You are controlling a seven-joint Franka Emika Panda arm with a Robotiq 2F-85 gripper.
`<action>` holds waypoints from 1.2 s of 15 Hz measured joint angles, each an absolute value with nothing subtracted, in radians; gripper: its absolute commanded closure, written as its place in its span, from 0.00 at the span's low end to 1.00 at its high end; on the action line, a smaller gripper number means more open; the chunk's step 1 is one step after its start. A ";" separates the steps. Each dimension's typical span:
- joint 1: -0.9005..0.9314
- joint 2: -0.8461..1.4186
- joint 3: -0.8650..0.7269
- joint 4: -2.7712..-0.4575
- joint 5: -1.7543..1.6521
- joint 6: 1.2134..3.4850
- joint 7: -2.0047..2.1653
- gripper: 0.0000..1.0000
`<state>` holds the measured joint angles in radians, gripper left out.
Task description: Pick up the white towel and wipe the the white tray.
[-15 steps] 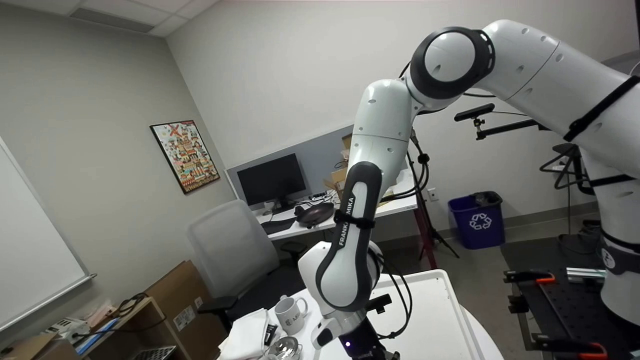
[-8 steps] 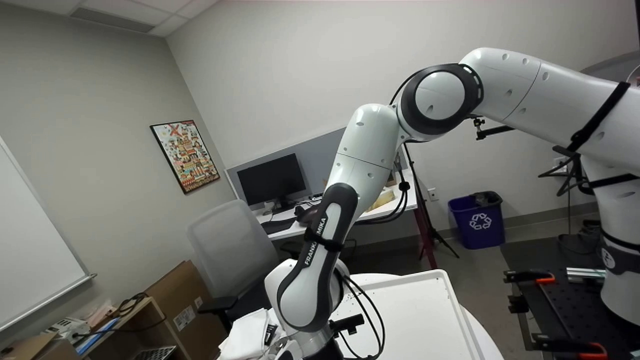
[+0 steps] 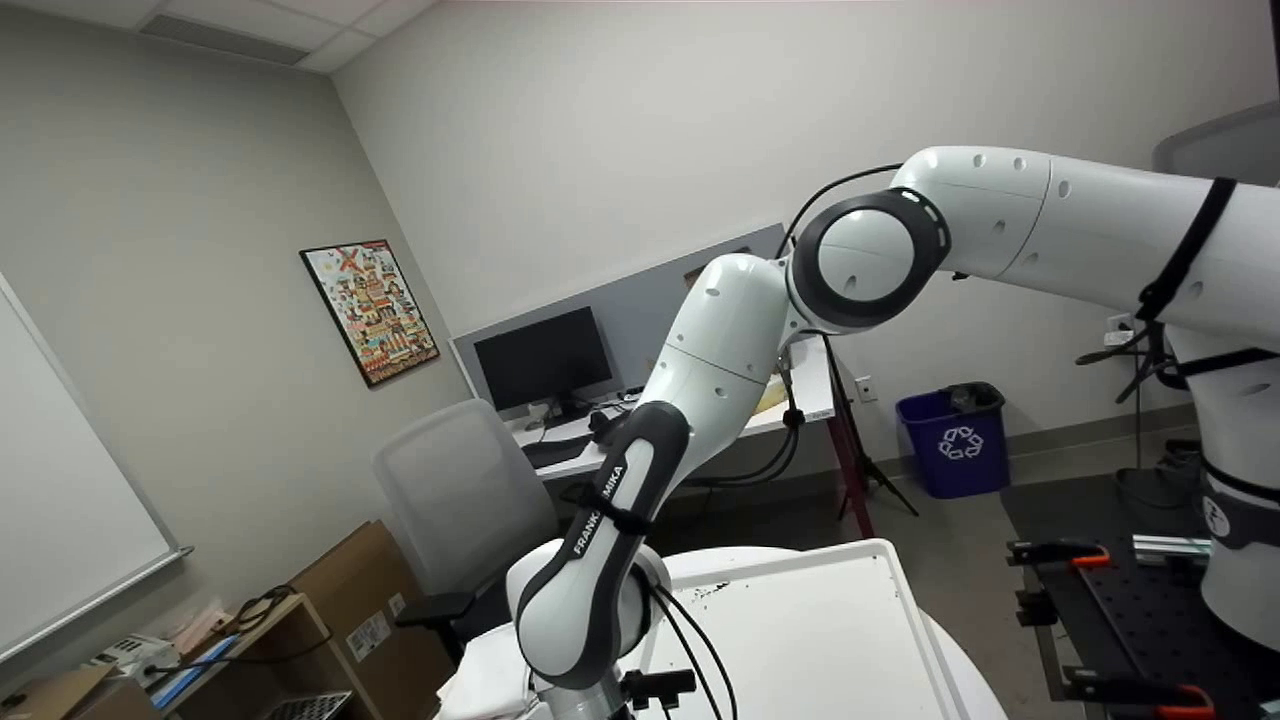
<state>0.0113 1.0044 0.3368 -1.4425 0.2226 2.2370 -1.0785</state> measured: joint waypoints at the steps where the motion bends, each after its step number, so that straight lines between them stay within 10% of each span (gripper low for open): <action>1: 0.011 1.027 0.339 -1.415 0.232 2.237 -1.071 0.98; 18: -0.065 1.261 0.397 -1.136 0.352 2.346 -1.026 0.98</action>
